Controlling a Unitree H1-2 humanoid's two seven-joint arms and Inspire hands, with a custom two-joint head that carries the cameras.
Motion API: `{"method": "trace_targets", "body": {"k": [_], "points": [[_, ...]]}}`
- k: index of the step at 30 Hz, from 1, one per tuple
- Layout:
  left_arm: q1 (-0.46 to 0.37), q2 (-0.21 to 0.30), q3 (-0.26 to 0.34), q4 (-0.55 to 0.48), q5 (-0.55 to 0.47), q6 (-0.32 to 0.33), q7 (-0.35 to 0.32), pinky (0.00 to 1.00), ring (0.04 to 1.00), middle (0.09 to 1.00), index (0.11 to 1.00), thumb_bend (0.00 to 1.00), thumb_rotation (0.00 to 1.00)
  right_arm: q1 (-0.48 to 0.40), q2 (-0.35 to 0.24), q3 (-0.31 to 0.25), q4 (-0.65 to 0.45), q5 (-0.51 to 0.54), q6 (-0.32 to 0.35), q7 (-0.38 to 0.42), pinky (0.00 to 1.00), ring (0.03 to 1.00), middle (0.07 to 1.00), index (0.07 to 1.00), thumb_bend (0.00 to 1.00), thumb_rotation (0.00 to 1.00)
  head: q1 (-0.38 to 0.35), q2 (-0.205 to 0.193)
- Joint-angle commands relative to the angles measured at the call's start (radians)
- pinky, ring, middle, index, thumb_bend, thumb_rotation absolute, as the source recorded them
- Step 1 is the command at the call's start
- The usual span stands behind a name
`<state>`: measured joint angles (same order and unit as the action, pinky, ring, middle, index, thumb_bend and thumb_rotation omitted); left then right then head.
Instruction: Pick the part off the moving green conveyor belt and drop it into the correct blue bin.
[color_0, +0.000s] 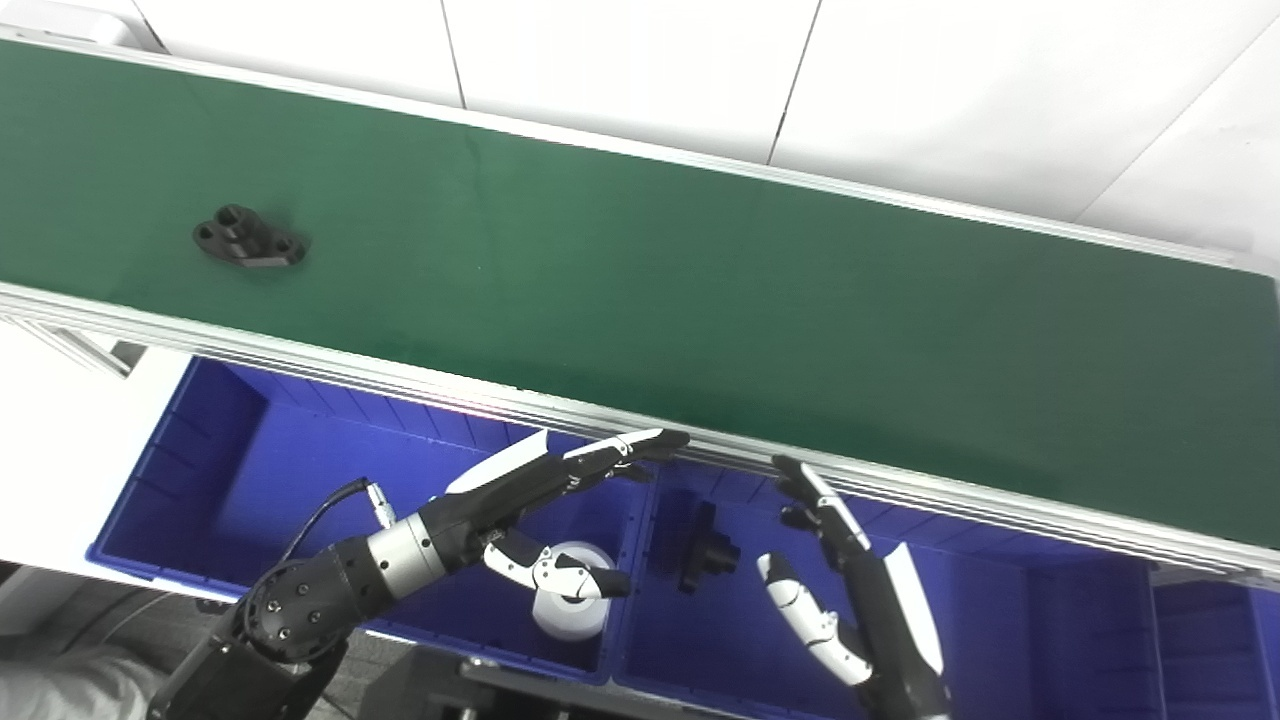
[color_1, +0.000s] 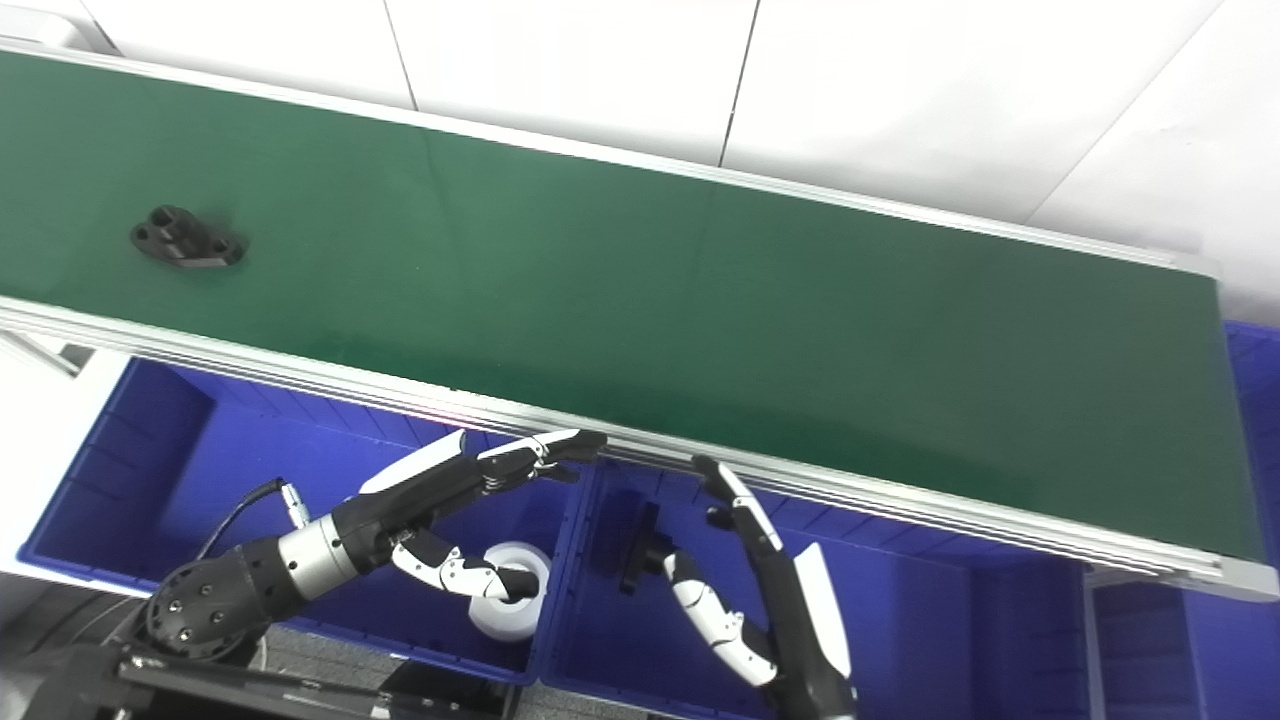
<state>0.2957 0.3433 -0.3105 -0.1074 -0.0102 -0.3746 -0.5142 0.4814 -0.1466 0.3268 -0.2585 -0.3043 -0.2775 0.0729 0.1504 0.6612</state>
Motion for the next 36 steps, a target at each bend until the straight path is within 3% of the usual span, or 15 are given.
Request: {"method": "trace_targets", "body": {"k": [1,6,11,12,14,20,29,36], "points": [[-0.007,0.007,0.005,-0.012,-0.011,-0.036,0.011,0.87,0.934,0.968,0.944,0.49,0.32,-0.026,0.009,-0.009,-0.059,0.012,-0.007,0.003,0.81,0.884,0.915,0.893,0.34,0.77,0.000,-0.001],[-0.009,0.006,0.005,-0.004,-0.008,-0.046,0.011,0.87,0.932,0.966,0.942,0.49,0.31,-0.100,0.025,-0.031,-0.124,0.018,0.033,0.017,0.80,0.873,0.904,0.883,0.34,0.75,-0.006,-0.003],[-0.008,0.006,0.004,0.002,-0.003,-0.057,0.013,0.86,0.930,0.964,0.939,0.49,0.33,-0.182,0.043,-0.062,-0.175,-0.042,0.071,0.018,0.72,0.795,0.825,0.849,0.35,0.72,-0.011,-0.007],[-0.007,0.006,0.004,0.004,-0.001,-0.058,0.013,0.86,0.927,0.963,0.937,0.49,0.34,-0.206,0.048,-0.069,-0.183,-0.047,0.088,0.021,0.66,0.722,0.763,0.824,0.41,0.64,-0.012,-0.006],[-0.008,0.006,0.003,0.006,0.005,-0.061,0.014,0.85,0.926,0.962,0.938,0.49,0.34,-0.254,0.059,-0.082,-0.188,-0.049,0.112,0.023,0.62,0.679,0.730,0.818,0.45,0.59,-0.014,-0.005],[-0.006,0.007,0.000,0.010,0.000,-0.065,0.011,0.86,0.929,0.964,0.939,0.50,0.35,-0.376,0.102,-0.099,-0.199,-0.037,0.196,0.037,0.38,0.437,0.546,0.834,0.60,0.29,-0.023,-0.004],[-0.007,0.006,-0.007,0.015,0.006,-0.069,0.011,0.87,0.932,0.967,0.941,0.49,0.33,-0.547,0.139,-0.092,-0.152,-0.131,0.317,0.048,0.29,0.336,0.460,0.833,0.70,0.24,-0.033,-0.005],[-0.009,0.005,-0.009,0.018,0.001,-0.069,0.009,0.86,0.930,0.967,0.940,0.49,0.32,-0.656,0.164,-0.046,-0.063,-0.259,0.368,0.051,0.31,0.367,0.483,0.835,0.73,0.32,-0.041,-0.002]]}}
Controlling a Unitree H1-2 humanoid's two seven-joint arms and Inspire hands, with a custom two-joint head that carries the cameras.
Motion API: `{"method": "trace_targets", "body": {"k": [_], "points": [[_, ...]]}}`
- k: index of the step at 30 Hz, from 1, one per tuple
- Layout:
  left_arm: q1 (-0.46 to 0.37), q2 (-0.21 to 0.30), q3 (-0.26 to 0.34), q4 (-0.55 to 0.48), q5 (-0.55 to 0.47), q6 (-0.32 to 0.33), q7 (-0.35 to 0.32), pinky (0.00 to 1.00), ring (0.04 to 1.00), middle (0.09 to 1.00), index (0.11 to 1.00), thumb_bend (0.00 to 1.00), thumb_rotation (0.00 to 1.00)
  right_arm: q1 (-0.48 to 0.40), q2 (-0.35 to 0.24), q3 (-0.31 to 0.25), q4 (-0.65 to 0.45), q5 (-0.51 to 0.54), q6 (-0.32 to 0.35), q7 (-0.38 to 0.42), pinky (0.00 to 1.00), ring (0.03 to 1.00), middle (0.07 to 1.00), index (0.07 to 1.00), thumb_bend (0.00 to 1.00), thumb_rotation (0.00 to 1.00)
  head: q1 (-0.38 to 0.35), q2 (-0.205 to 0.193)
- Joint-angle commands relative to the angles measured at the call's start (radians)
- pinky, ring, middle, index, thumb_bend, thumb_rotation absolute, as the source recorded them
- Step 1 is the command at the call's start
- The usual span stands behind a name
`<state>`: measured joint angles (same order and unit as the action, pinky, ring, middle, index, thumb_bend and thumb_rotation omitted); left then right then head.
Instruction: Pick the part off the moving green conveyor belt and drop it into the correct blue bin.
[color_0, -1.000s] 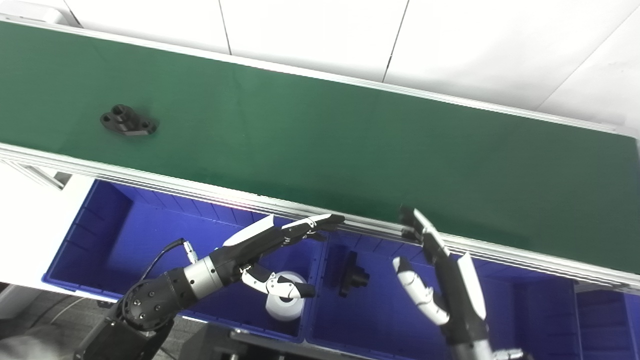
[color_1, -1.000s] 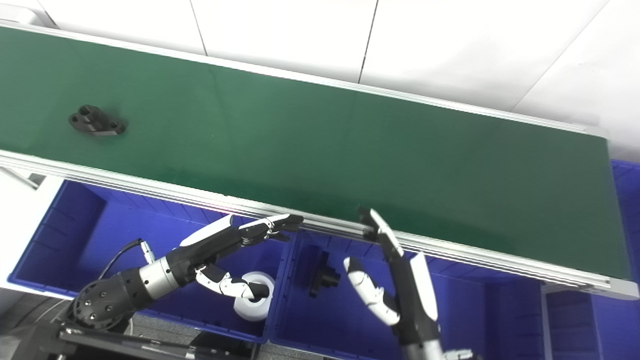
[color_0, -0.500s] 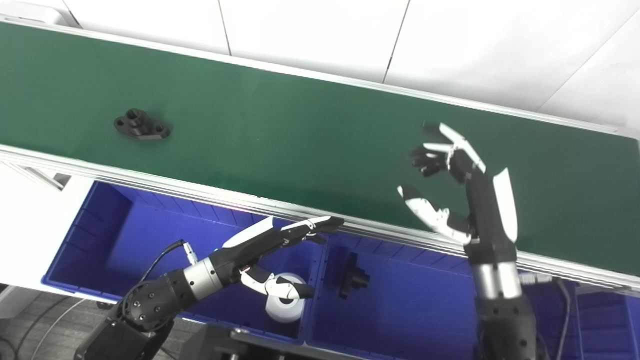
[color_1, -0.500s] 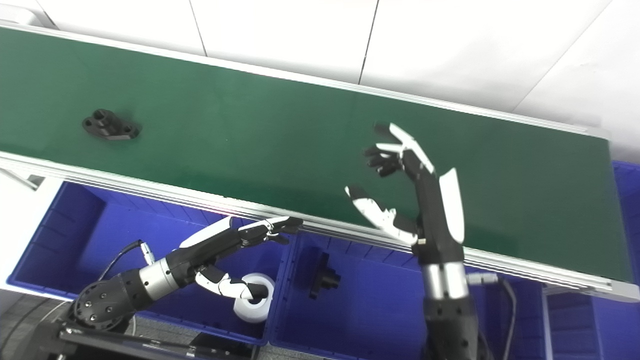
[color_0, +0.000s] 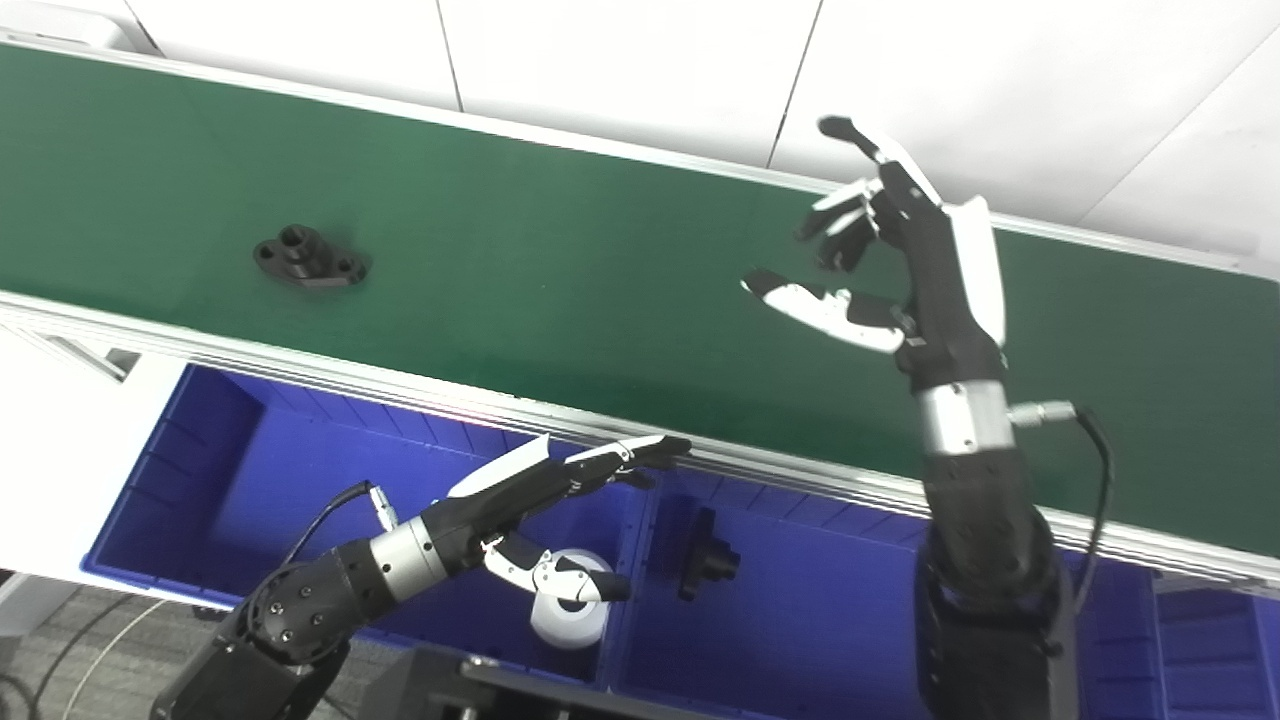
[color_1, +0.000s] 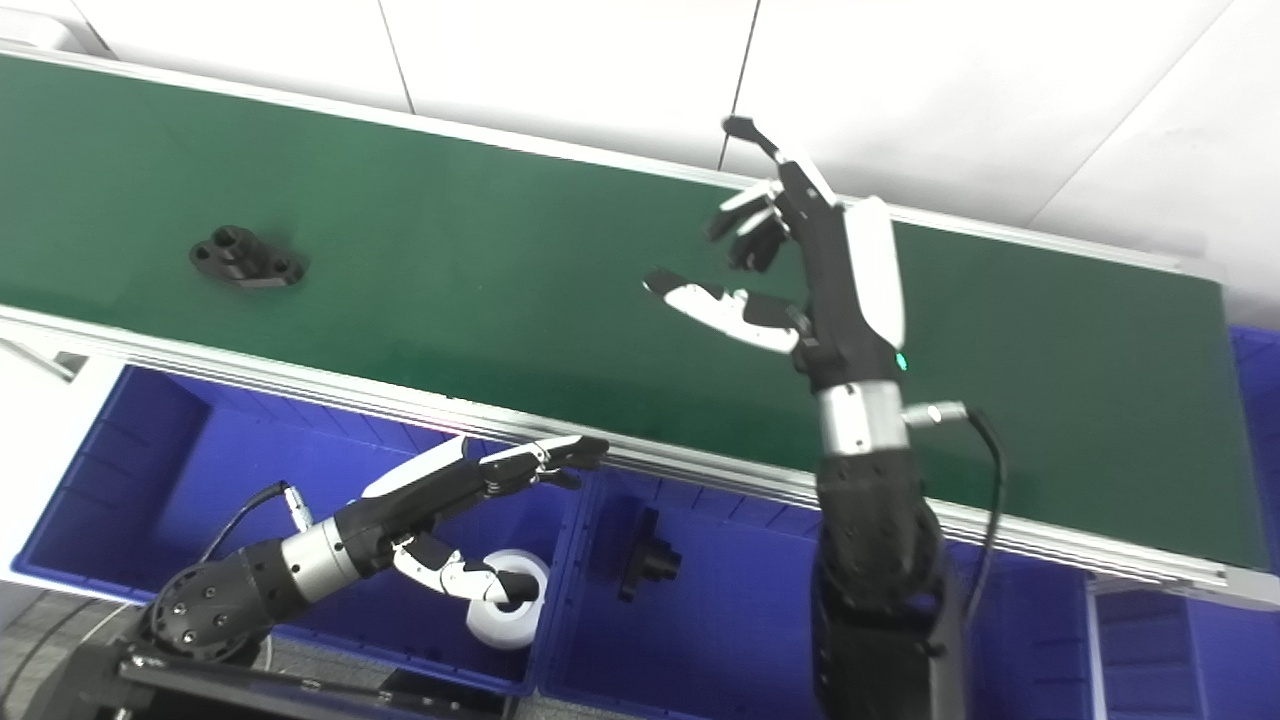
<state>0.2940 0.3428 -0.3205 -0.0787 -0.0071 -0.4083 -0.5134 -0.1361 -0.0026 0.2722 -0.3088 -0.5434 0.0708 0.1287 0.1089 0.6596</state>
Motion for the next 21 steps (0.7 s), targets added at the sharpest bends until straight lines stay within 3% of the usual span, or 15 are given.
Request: {"method": "trace_targets", "body": {"k": [1,14,18,21], "points": [[-0.007,0.005,0.000,-0.010,-0.003,-0.035,0.008,0.86,0.930,0.966,0.939,0.49,0.33,-0.049,0.026,0.015,0.000,-0.028,0.026,-0.004,0.32,0.373,0.488,0.834,0.73,0.31,-0.001,0.001],[-0.006,0.008,-0.005,-0.012,-0.012,-0.033,0.005,0.87,0.934,0.968,0.941,0.48,0.32,-0.196,0.055,0.131,0.161,-0.207,0.070,0.012,0.35,0.400,0.494,0.831,0.74,0.35,-0.017,0.008],[-0.005,0.009,-0.006,-0.015,-0.007,-0.030,0.005,0.87,0.932,0.968,0.941,0.49,0.34,-0.222,0.063,0.159,0.189,-0.232,0.092,0.031,0.30,0.360,0.475,0.835,0.75,0.38,-0.026,0.007],[-0.004,0.006,-0.006,-0.001,-0.009,-0.041,0.006,0.86,0.930,0.965,0.938,0.49,0.34,-0.228,0.068,0.184,0.212,-0.256,0.096,0.027,0.28,0.345,0.468,0.830,0.75,0.39,-0.057,-0.021]]}}
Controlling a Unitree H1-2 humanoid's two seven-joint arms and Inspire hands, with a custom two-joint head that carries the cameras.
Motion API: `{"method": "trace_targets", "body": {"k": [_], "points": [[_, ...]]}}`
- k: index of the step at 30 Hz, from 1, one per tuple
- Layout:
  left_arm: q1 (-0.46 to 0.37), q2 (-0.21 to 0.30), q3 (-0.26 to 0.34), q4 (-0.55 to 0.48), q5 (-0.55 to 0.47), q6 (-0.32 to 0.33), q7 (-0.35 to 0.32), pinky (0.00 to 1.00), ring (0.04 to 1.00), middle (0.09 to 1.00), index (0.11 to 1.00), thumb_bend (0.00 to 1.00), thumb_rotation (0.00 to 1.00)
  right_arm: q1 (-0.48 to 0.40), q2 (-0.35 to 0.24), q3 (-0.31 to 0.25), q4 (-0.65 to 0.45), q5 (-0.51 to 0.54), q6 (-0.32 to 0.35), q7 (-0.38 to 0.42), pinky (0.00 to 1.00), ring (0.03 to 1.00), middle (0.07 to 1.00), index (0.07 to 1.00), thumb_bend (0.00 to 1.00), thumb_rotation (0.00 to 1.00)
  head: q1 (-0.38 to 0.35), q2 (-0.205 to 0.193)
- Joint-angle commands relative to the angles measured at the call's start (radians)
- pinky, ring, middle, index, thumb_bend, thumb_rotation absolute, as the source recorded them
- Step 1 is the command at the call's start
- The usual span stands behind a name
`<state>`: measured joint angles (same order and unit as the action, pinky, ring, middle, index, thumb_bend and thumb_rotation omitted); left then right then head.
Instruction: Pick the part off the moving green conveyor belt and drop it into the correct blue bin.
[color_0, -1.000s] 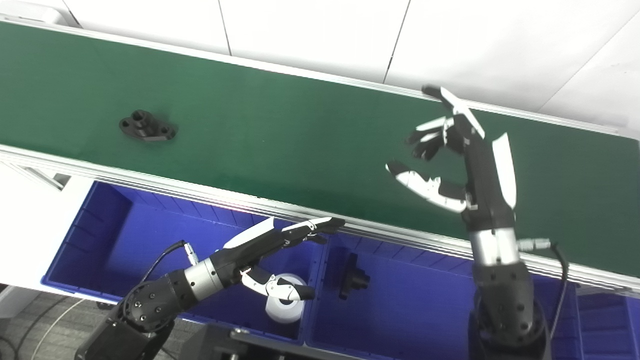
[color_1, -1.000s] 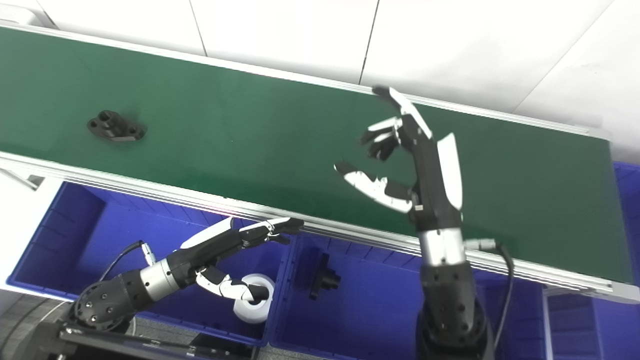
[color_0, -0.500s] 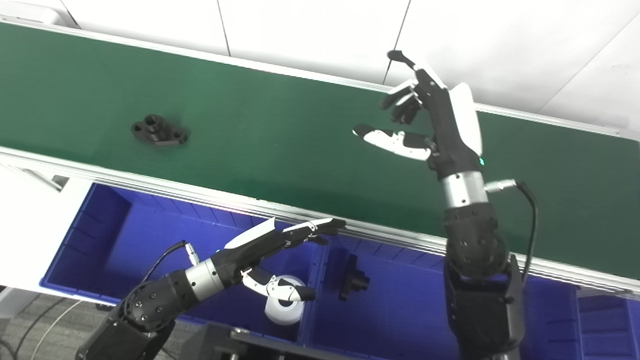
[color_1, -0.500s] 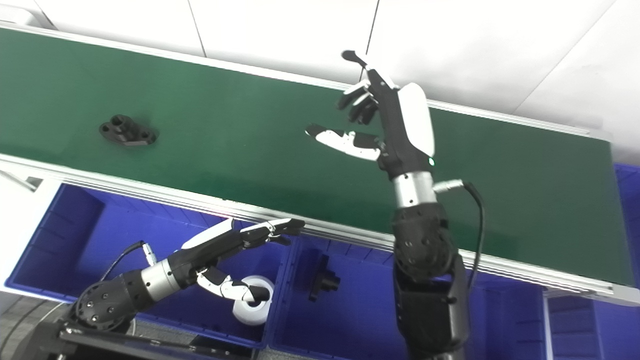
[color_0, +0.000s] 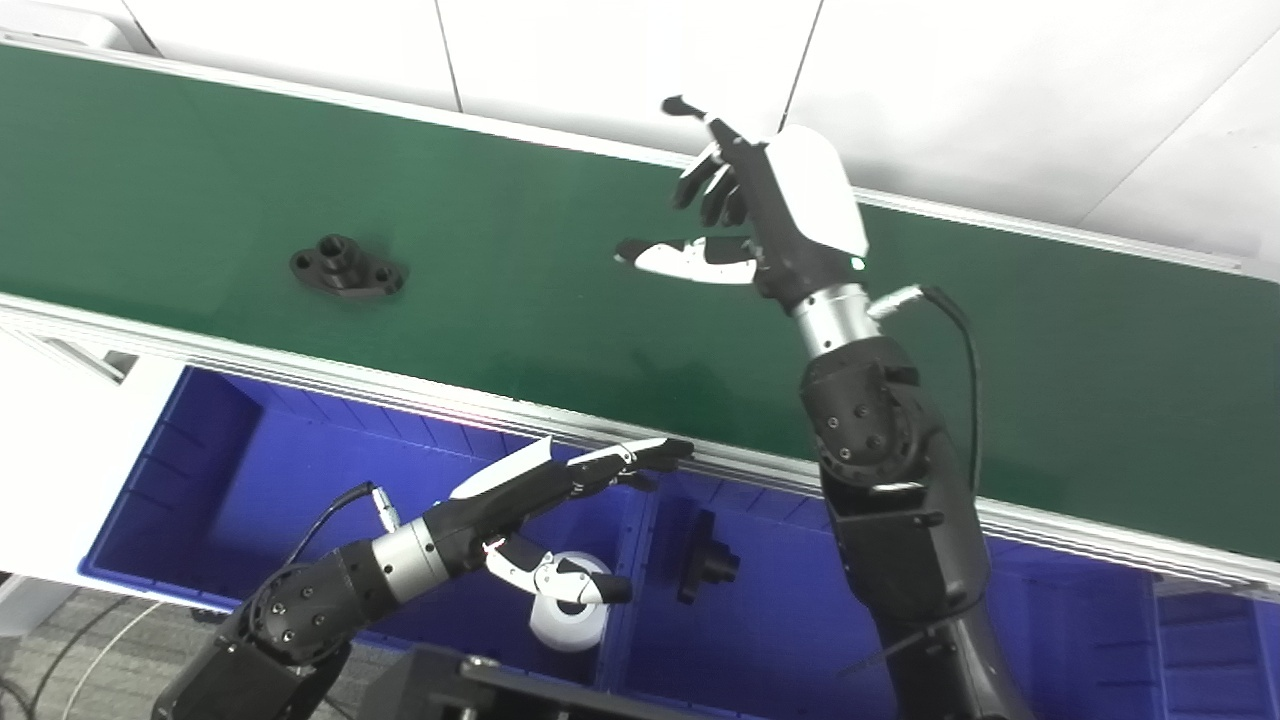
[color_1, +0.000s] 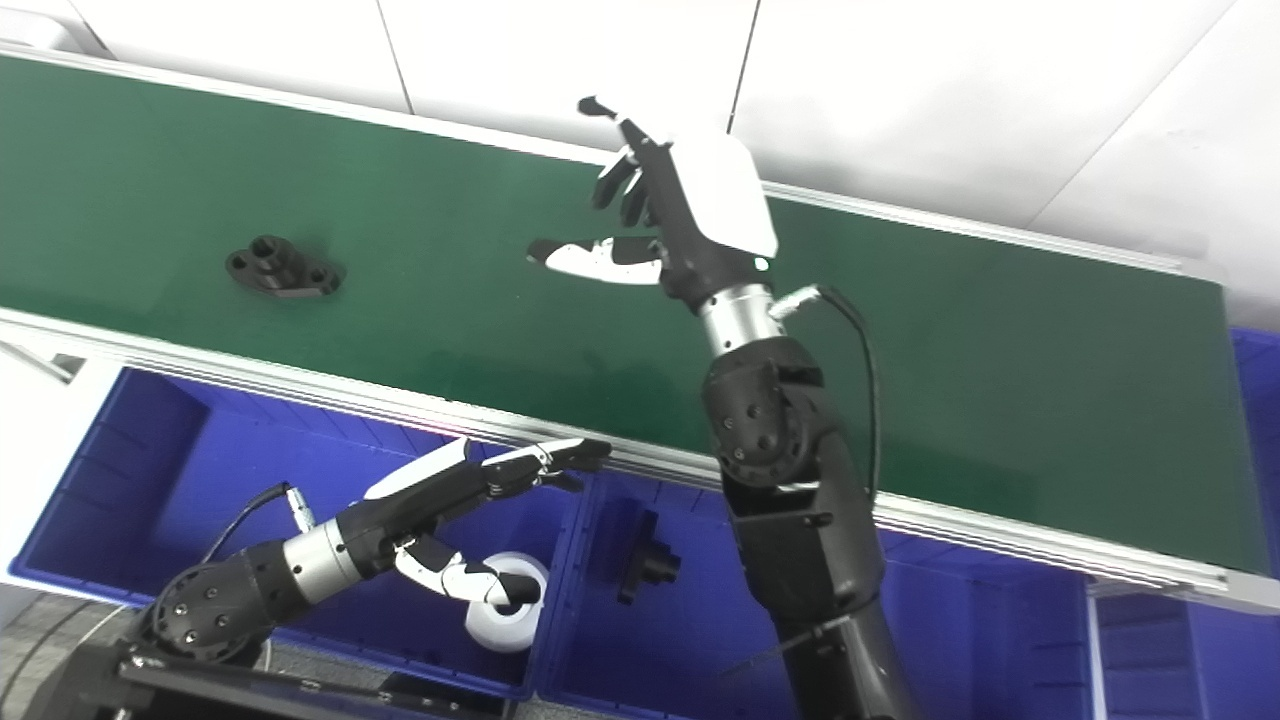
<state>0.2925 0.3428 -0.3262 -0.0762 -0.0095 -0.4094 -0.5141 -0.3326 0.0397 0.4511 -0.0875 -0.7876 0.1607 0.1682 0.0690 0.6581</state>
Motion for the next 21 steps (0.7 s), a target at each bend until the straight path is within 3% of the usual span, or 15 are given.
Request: {"method": "trace_targets", "body": {"k": [1,7,12,21], "points": [[-0.002,0.006,0.000,0.002,-0.007,-0.045,0.007,0.86,0.930,0.965,0.938,0.49,0.33,-0.028,0.029,0.011,-0.007,-0.016,0.012,-0.011,0.28,0.342,0.467,0.827,0.76,0.39,-0.023,-0.031],[-0.002,0.006,0.002,0.035,0.001,-0.059,0.010,0.84,0.914,0.954,0.929,0.50,0.35,0.002,0.032,0.038,0.006,-0.023,0.014,-0.019,0.29,0.348,0.463,0.827,0.75,0.38,-0.052,-0.101],[-0.011,0.011,0.000,0.040,0.006,-0.053,0.005,0.83,0.915,0.955,0.927,0.50,0.38,0.014,0.021,0.049,0.026,-0.030,-0.007,-0.043,0.36,0.406,0.473,0.838,0.74,0.39,-0.051,-0.100],[-0.018,0.009,0.003,0.039,-0.003,-0.056,0.006,0.82,0.907,0.948,0.918,0.50,0.35,0.002,0.022,0.042,0.016,-0.019,0.010,-0.029,0.31,0.371,0.481,0.839,0.73,0.39,-0.041,-0.090]]}}
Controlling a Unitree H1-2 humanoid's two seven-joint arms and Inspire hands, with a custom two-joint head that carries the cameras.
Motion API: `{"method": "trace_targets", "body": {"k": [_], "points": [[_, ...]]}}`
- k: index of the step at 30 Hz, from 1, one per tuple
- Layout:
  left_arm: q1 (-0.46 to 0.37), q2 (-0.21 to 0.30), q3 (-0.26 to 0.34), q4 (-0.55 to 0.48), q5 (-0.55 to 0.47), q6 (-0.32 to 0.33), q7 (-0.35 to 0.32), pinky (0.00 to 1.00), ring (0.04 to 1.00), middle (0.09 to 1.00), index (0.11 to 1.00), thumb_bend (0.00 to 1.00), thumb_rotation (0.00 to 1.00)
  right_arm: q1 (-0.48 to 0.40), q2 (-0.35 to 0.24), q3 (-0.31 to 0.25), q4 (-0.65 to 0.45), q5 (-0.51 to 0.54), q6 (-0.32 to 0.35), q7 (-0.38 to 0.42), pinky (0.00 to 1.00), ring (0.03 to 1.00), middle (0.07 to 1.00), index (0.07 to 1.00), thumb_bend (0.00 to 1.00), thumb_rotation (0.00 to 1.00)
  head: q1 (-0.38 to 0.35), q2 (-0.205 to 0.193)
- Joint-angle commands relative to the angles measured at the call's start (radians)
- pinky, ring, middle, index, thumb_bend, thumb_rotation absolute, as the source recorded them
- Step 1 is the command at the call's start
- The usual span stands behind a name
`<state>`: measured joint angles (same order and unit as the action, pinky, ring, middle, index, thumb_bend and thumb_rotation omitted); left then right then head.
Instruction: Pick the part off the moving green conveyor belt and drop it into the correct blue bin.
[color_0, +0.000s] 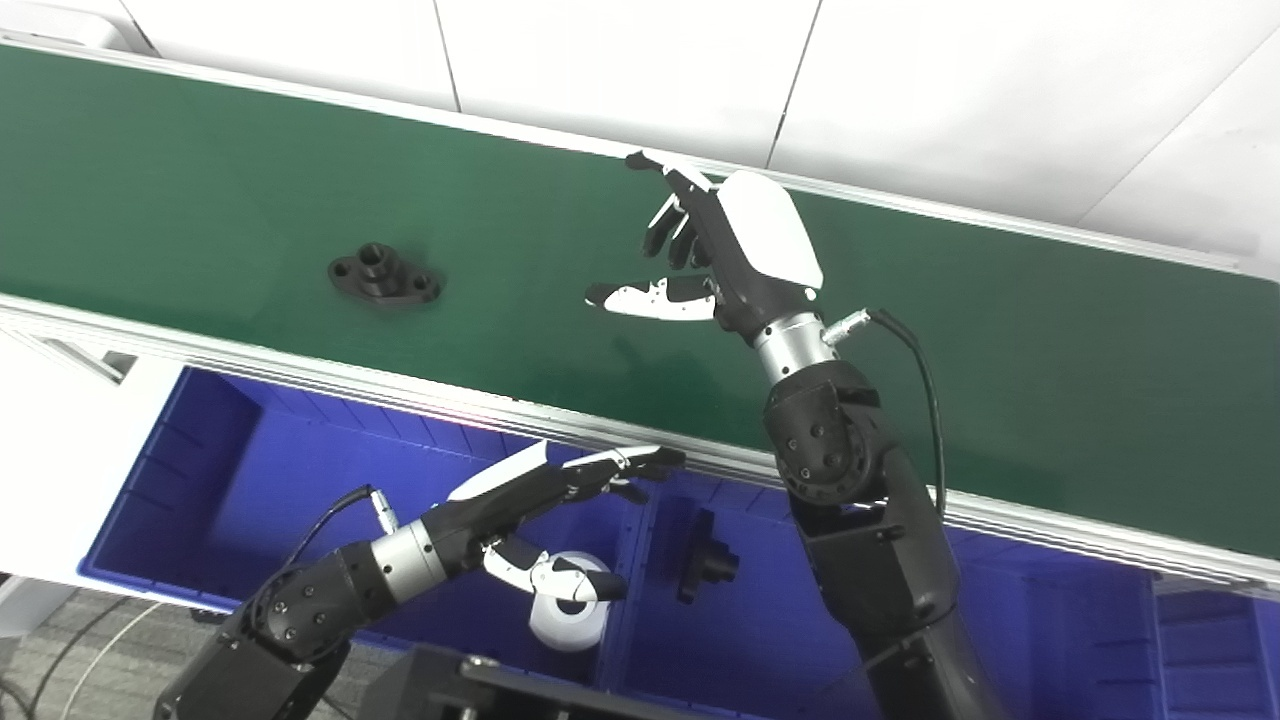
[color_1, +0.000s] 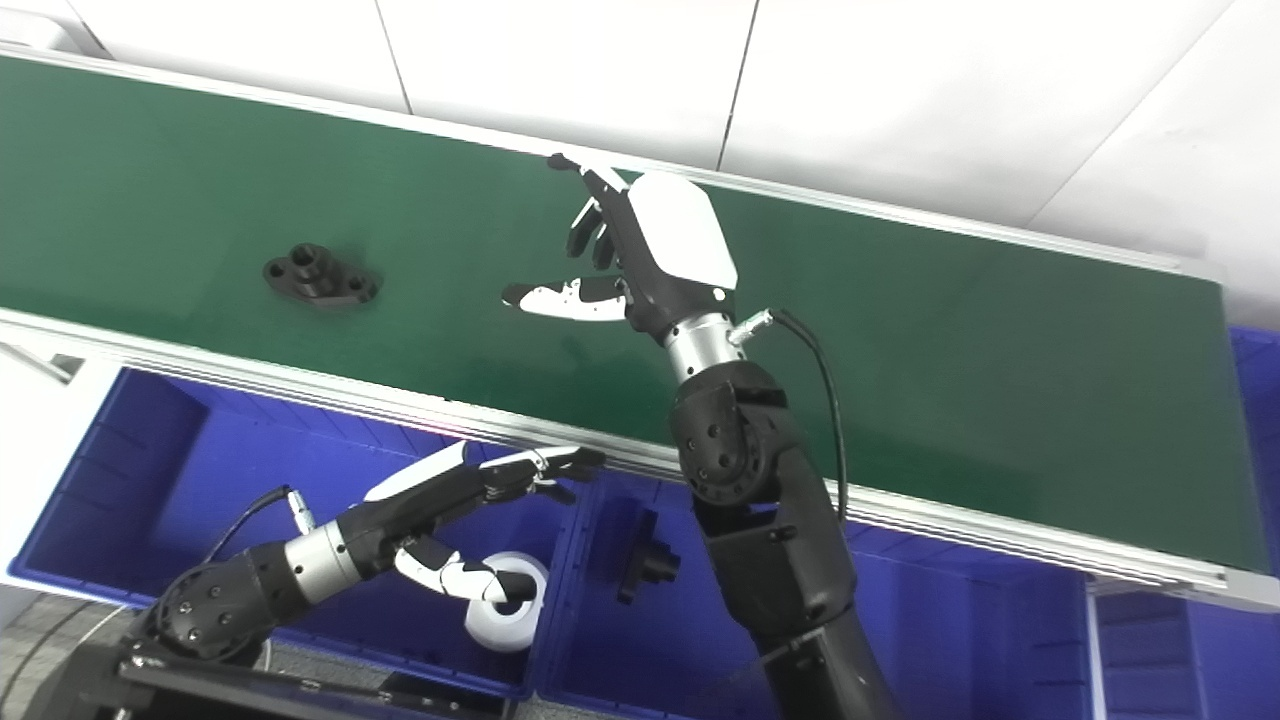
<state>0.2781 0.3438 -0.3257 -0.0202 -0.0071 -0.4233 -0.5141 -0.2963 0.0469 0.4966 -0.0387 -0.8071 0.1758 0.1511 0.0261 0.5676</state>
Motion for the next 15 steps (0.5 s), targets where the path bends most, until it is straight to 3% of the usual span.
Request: {"method": "trace_targets", "body": {"k": [1,15], "points": [[-0.003,0.008,0.002,-0.017,-0.007,-0.042,0.006,0.82,0.907,0.947,0.916,0.50,0.35,-0.034,0.015,-0.003,-0.033,0.001,-0.004,-0.010,0.30,0.365,0.479,0.839,0.73,0.39,0.001,0.001],[0.007,0.012,0.003,-0.025,-0.006,-0.039,0.006,0.83,0.913,0.953,0.920,0.49,0.35,-0.048,0.048,0.023,0.004,-0.013,0.001,-0.017,0.25,0.326,0.451,0.822,0.76,0.40,0.009,0.004]]}}
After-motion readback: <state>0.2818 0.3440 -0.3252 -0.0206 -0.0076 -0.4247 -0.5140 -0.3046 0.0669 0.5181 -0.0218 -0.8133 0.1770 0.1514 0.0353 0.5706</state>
